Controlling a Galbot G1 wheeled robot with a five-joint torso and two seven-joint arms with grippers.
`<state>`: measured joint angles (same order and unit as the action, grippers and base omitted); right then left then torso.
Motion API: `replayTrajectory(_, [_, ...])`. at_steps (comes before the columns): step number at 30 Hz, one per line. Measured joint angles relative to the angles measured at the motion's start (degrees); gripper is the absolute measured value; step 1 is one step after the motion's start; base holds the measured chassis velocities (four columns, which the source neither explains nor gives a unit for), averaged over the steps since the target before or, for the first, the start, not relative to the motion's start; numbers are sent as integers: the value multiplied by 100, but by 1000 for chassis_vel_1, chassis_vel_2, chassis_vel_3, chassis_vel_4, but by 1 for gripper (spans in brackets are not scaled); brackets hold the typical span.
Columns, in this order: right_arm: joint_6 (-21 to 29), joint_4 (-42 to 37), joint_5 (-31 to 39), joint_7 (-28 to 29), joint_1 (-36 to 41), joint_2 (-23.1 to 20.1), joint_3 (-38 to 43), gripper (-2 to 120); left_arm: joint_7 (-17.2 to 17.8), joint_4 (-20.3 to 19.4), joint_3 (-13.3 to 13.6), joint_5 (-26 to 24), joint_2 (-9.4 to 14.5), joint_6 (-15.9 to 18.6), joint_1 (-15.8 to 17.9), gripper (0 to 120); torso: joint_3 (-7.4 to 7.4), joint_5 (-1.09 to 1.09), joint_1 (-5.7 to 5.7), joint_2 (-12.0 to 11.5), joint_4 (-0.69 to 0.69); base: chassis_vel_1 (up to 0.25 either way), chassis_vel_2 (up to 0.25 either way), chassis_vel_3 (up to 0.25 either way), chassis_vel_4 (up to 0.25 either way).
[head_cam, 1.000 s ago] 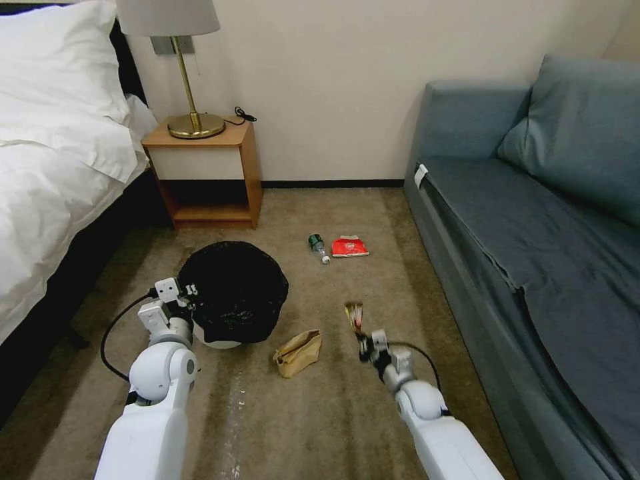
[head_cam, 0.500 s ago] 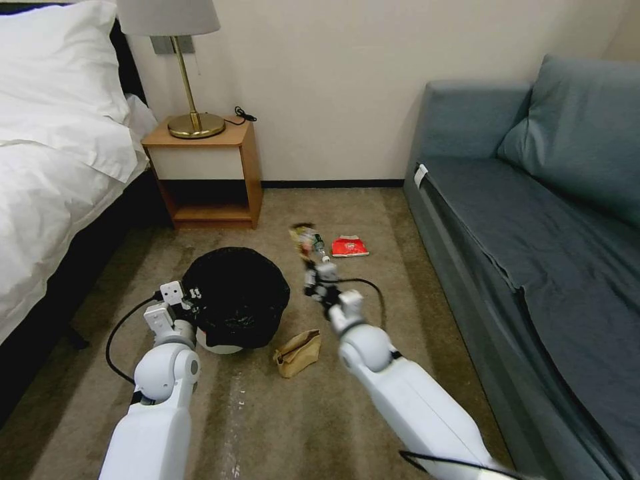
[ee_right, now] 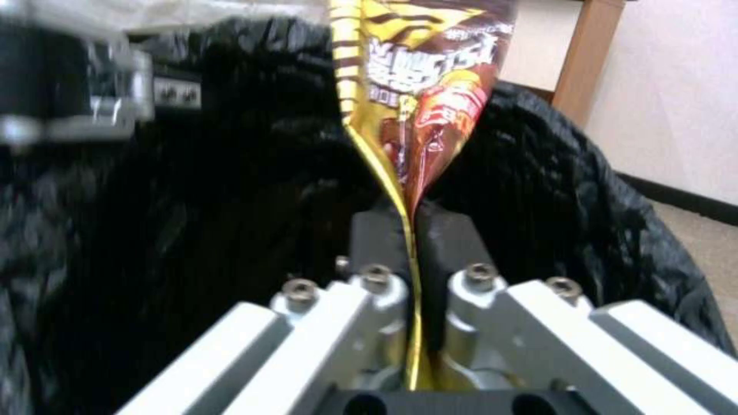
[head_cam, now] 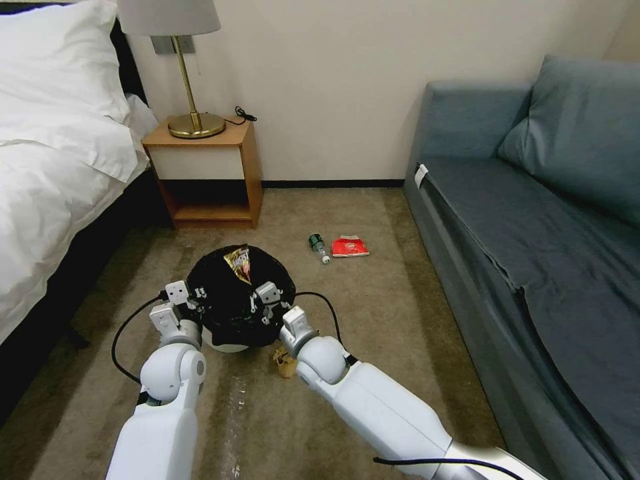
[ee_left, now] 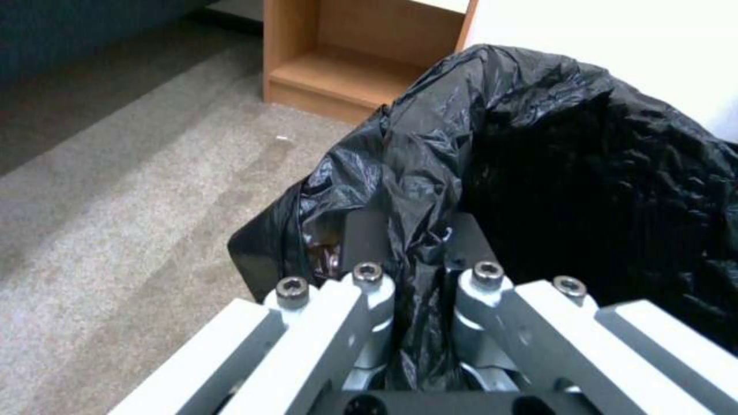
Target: Pick up the trash bin, then pick up the garbage on the floor and place it into the trash bin.
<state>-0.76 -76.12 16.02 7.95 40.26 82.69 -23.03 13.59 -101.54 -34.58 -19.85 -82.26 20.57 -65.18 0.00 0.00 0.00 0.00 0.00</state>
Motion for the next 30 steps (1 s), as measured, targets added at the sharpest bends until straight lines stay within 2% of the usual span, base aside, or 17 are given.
replayTrajectory(1, [0,0,0,0,0,0,0,9,0,0,0,0,0,0,0,5,0,0,0,0,0,0,0,0,0])
replayTrajectory(3, [7,1,-49,3,36,11,12,20,0,6,-8,-5,15,2,0,5,0,0,0,0,-1,0,0,0,0])
replayTrajectory(6, [7,2,-80,2,49,32,24,26,1,12,-15,-7,17,2,0,5,0,0,0,0,0,0,0,0,0])
replayTrajectory(8, [17,-7,-96,21,73,68,37,40,1,16,-11,-12,17,5,-1,5,0,0,0,0,0,0,0,0,0])
replayTrajectory(12, [20,-15,-99,30,83,87,47,50,1,30,-9,-15,17,7,-1,5,0,0,0,0,0,0,0,0,0])
replayTrajectory(13, [20,-17,-99,32,86,89,54,57,1,47,-9,-15,16,7,2,5,0,0,0,0,0,0,0,0,0])
replayTrajectory(14, [20,-17,-99,32,86,89,54,57,1,47,-9,-15,16,7,2,5,0,0,0,0,0,0,0,0,0])
replayTrajectory(16, [22,-44,-110,24,71,100,118,68,2,65,-12,-15,10,8,5,5,0,0,0,0,0,0,0,0,0])
replayTrajectory(17, [22,-44,-110,24,71,100,118,68,2,65,-12,-15,10,8,5,5,0,0,0,0,0,0,0,0,0])
replayTrajectory(19, [40,-86,-91,23,6,125,223,79,1,91,-16,-15,10,8,15,5,0,0,0,0,0,0,0,0,0])
replayTrajectory(20, [40,-86,-91,23,6,125,223,79,1,91,-16,-15,10,8,15,5,0,0,0,0,0,0,0,0,0])
replayTrajectory(22, [72,-134,-35,22,-91,128,358,90,1,108,-20,-15,16,7,35,5,0,0,0,0,0,0,0,0,0])
replayTrajectory(23, [72,-134,-35,22,-91,128,358,90,1,108,-20,-15,16,7,35,5,0,0,0,0,0,0,0,0,0])
replayTrajectory(25, [136,-177,47,31,-178,129,534,98,-7,115,-24,-34,35,7,65,5,0,0,0,0,0,0,0,0,0])
replayTrajectory(30, [311,-188,133,130,-266,164,995,100,-25,130,-70,-78,92,7,120,5,0,0,0,0,0,0,0,0,0])
